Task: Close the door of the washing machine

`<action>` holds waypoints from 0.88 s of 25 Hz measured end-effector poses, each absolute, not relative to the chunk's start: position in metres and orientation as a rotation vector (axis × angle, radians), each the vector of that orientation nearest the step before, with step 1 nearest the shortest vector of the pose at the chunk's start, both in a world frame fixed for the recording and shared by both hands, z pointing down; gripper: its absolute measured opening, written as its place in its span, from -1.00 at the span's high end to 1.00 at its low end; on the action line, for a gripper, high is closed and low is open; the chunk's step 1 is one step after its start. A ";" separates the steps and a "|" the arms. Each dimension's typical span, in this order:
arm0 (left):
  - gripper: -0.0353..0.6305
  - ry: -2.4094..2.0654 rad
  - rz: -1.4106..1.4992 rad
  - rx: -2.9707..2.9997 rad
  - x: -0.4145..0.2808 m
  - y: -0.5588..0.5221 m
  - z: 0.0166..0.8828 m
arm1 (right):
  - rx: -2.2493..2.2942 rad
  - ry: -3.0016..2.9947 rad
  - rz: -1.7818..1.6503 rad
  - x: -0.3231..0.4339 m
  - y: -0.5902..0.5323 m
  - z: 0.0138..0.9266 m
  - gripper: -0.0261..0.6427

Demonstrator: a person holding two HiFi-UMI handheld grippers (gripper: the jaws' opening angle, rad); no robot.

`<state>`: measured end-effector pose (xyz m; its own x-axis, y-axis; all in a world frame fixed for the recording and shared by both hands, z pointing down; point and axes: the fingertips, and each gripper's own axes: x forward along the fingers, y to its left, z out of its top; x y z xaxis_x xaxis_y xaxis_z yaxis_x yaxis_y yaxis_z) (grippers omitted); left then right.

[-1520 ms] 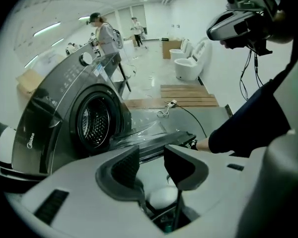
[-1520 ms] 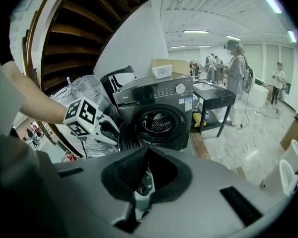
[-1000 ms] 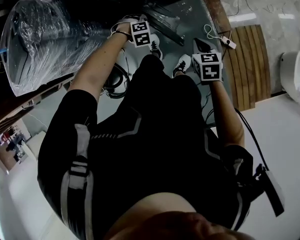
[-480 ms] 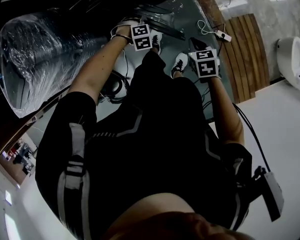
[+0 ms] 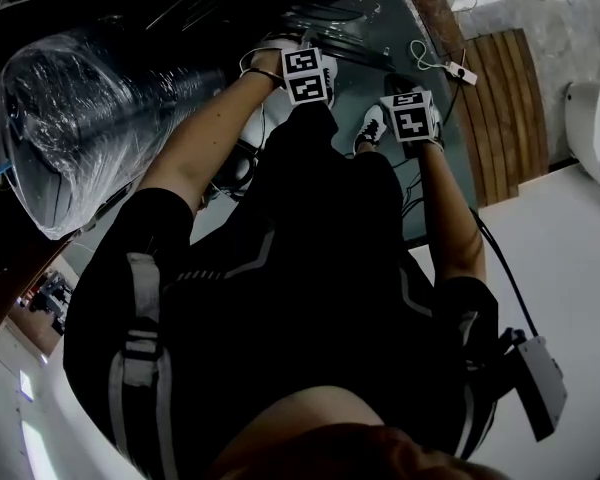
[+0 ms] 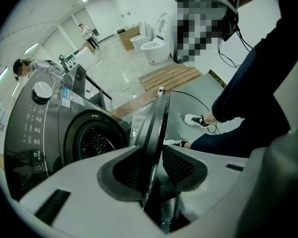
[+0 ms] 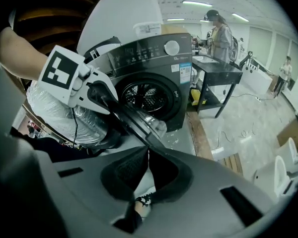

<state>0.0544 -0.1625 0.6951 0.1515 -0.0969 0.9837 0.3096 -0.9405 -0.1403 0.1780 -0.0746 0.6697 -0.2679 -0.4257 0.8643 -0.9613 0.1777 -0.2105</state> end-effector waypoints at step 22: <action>0.48 -0.094 -1.839 -2.306 0.085 -0.218 0.691 | 1.392 -1.683 1.194 0.195 -0.171 0.738 0.76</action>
<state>0.0847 -0.2182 0.6905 0.2283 -0.0691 0.9711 0.1675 -0.9798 -0.1091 0.1951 -0.1709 0.7377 -0.2331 -0.3872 0.8921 -0.9699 0.0257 -0.2423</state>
